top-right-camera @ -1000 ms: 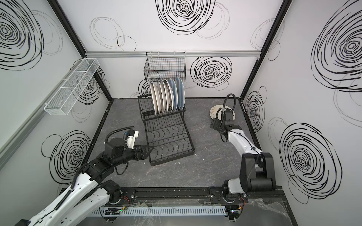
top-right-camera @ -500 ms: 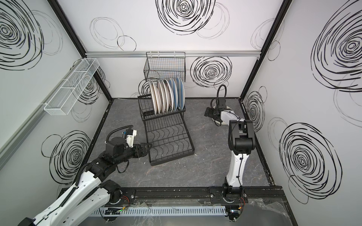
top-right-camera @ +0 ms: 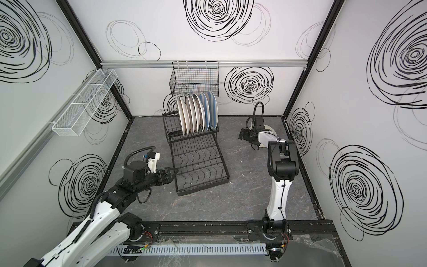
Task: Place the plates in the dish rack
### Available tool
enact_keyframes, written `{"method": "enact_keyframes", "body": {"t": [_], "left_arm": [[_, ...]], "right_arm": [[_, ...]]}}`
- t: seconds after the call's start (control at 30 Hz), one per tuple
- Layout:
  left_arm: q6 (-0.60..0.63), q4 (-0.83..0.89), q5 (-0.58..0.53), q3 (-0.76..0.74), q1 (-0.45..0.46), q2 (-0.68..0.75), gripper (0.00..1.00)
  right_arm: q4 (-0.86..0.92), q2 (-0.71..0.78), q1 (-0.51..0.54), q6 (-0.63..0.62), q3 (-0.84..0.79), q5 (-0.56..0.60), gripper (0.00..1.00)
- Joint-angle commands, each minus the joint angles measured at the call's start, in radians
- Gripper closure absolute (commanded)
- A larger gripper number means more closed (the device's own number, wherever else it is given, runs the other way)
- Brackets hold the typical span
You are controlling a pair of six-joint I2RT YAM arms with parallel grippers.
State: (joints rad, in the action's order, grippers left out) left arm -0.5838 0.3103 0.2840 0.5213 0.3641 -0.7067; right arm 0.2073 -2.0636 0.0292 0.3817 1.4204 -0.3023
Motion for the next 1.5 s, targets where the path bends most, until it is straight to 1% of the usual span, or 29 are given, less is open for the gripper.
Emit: {"method": "enact_keyframes", "body": {"t": [0.0, 0.13, 0.23, 0.33, 0.53, 0.63, 0.67, 0.73, 0.83, 0.97, 1.07, 1.17, 1.23, 1.33, 1.4, 1.47], "left_arm": [[0.021, -0.043, 0.011, 0.002, -0.009, 0.009, 0.04], [0.022, -0.039, 0.015, 0.001, -0.01, 0.01, 0.04], [0.023, -0.04, 0.018, 0.002, -0.01, 0.007, 0.04], [0.029, -0.04, 0.017, 0.009, -0.012, 0.003, 0.04], [0.042, -0.04, 0.016, 0.02, -0.017, -0.011, 0.04], [0.044, -0.044, 0.021, 0.023, -0.019, -0.019, 0.04], [0.045, -0.045, 0.023, 0.027, -0.019, -0.02, 0.04], [0.047, -0.042, 0.018, 0.036, -0.022, -0.022, 0.04], [0.052, -0.027, 0.002, 0.052, -0.03, -0.034, 0.04], [0.044, -0.007, -0.036, 0.037, -0.037, -0.041, 0.04], [0.027, -0.027, -0.039, -0.002, -0.041, -0.034, 0.04], [0.005, -0.049, -0.021, -0.029, -0.039, -0.042, 0.04], [-0.01, -0.057, -0.024, -0.041, -0.036, -0.041, 0.04], [-0.033, -0.072, -0.039, -0.065, -0.025, -0.028, 0.04], [-0.05, -0.092, -0.04, -0.089, -0.015, -0.02, 0.04], [-0.063, -0.102, -0.044, -0.106, 0.002, -0.023, 0.04]], "right_arm": [[0.034, 0.019, 0.013, 0.009, -0.051, -0.012, 0.03], [0.031, 0.057, 0.024, 0.008, -0.1, -0.016, 0.03], [0.015, 0.109, 0.04, 0.014, -0.168, -0.052, 0.03], [-0.007, 0.176, 0.065, 0.025, -0.252, -0.092, 0.03], [-0.029, 0.322, 0.146, 0.053, -0.418, -0.164, 0.04], [-0.03, 0.402, 0.174, 0.056, -0.497, -0.221, 0.08], [-0.021, 0.427, 0.174, 0.057, -0.516, -0.23, 0.08], [0.01, 0.493, 0.172, 0.059, -0.549, -0.201, 0.08], [0.057, 0.621, 0.142, 0.081, -0.593, -0.133, 0.08], [0.069, 0.831, 0.047, 0.137, -0.694, -0.036, 0.07], [0.015, 0.979, -0.036, 0.179, -0.822, -0.005, 0.07], [-0.072, 1.094, -0.092, 0.216, -0.947, -0.017, 0.08], [-0.091, 1.117, -0.135, 0.228, -0.99, -0.047, 0.09], [-0.159, 1.093, -0.191, 0.233, -1.043, -0.119, 0.13], [-0.221, 1.04, -0.214, 0.239, -1.06, -0.166, 0.16], [-0.248, 0.963, -0.229, 0.243, -1.042, -0.208, 0.18]]}}
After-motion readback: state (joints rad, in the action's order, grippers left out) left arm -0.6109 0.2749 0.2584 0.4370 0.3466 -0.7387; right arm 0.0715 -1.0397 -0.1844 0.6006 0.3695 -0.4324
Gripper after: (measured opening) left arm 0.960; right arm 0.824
